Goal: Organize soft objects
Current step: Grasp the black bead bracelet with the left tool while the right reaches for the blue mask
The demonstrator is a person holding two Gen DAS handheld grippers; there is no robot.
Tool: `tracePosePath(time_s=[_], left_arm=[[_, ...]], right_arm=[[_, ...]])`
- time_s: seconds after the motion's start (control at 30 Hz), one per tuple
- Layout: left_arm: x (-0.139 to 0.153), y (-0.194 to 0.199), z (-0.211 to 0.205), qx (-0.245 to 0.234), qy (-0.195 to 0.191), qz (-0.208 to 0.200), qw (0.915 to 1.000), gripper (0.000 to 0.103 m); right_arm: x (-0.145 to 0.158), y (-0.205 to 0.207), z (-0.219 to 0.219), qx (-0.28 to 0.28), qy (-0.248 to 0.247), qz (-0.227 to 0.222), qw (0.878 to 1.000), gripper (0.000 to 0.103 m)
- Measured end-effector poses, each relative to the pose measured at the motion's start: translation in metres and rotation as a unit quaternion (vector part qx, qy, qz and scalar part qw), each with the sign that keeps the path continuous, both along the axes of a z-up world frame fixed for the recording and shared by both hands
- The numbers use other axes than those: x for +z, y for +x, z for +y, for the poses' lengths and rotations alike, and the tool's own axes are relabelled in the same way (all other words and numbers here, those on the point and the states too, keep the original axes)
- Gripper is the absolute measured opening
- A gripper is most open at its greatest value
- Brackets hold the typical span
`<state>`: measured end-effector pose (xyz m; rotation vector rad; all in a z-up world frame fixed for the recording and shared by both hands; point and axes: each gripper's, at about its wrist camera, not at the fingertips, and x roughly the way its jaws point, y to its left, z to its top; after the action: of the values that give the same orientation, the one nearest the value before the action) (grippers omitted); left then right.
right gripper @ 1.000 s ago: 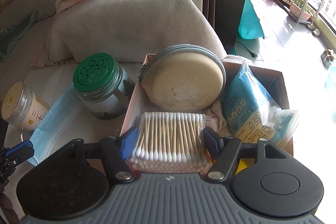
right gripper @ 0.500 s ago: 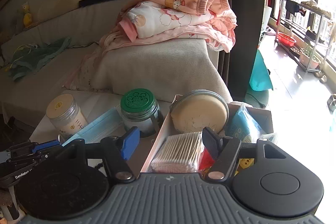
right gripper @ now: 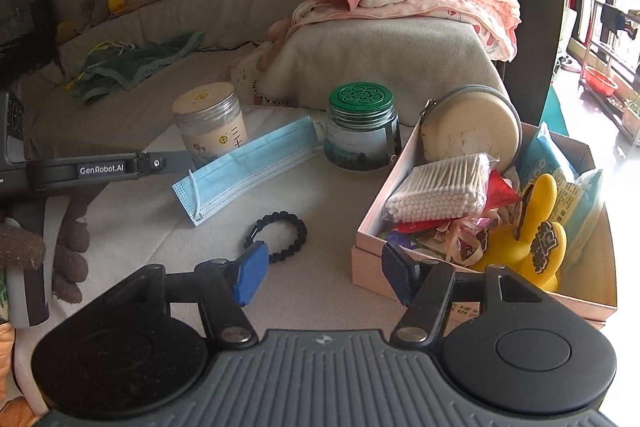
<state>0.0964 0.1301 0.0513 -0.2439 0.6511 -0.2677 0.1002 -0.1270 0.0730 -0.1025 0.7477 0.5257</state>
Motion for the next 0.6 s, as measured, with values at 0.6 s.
tracePosePath(time_s=[0.6], left_arm=[[-0.036, 0.046, -0.071, -0.041, 0.161, 0.055, 0.9846, 0.019]], right_arm=[[-0.062, -0.02, -0.027, -0.016, 0.006, 0.006, 1.0, 0.064]])
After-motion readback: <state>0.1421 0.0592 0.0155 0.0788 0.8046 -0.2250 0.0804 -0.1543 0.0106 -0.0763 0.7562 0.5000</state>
